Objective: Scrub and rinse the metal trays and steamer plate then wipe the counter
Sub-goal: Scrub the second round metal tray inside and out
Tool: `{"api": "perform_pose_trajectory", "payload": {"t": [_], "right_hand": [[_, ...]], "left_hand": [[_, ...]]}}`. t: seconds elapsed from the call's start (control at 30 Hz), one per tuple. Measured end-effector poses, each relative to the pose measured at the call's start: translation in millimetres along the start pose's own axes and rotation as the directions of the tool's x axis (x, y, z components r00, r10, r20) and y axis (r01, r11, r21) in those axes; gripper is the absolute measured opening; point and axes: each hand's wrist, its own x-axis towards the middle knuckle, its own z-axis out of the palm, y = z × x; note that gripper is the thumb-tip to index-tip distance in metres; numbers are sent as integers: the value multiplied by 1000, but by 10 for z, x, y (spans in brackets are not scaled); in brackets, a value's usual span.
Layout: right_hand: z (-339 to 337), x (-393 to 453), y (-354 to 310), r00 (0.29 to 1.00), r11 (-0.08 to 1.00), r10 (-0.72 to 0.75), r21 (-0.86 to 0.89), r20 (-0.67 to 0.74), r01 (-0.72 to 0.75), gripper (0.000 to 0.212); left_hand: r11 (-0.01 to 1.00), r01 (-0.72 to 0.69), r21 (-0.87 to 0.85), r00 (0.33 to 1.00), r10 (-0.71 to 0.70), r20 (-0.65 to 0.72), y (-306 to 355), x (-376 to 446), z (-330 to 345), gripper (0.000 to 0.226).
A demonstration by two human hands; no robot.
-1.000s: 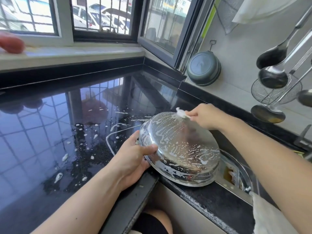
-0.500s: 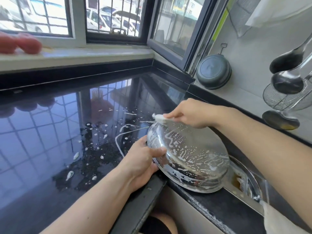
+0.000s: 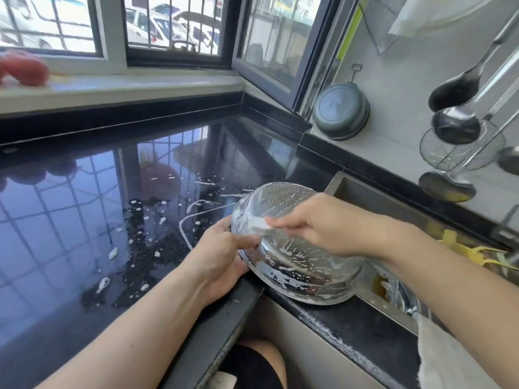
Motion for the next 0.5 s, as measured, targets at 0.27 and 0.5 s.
{"api": "perform_pose_trajectory", "payload": {"t": [0.27, 0.5], "right_hand": [[279, -636, 612, 902, 909, 416, 93, -116, -407, 41], [224, -829, 680, 825, 835, 534, -37, -188, -549, 45]], "left_hand": [[990, -38, 132, 998, 44, -41, -27, -29, 52, 45], [930, 2, 367, 987, 57, -150, 64, -77, 215, 22]]}}
